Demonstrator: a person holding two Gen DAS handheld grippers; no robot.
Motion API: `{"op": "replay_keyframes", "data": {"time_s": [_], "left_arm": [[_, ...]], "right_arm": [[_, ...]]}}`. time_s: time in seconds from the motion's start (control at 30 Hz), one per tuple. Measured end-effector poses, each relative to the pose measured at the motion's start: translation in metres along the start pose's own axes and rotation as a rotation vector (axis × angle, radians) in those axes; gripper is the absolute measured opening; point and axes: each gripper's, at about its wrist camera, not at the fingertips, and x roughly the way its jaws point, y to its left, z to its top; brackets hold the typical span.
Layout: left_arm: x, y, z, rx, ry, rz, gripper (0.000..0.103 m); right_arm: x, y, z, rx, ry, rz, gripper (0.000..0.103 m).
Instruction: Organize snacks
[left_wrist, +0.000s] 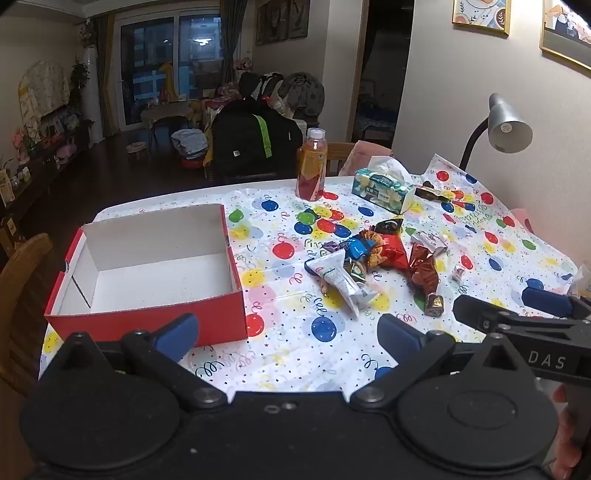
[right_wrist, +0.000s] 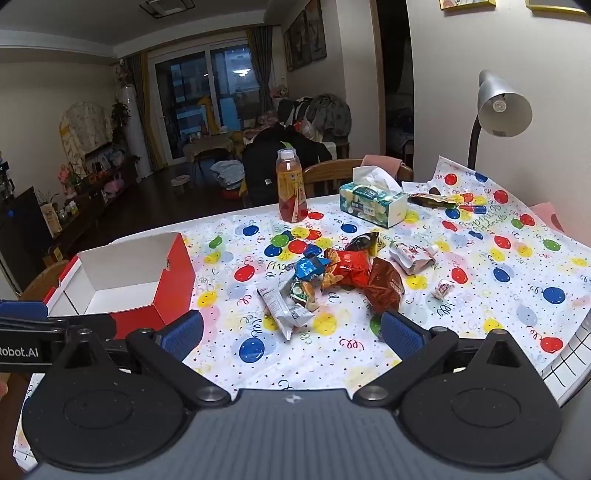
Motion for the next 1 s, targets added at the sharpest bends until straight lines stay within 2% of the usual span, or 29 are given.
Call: {"op": "replay_keyframes", "data": {"time_s": [1.0], "left_arm": [[-0.004,-0.006,0.012,0.004,-0.02,-0.02,0.103]], "right_arm": [[-0.01,0.0,0.006,-0.013,-0.019,-0.009,0.103]]}}
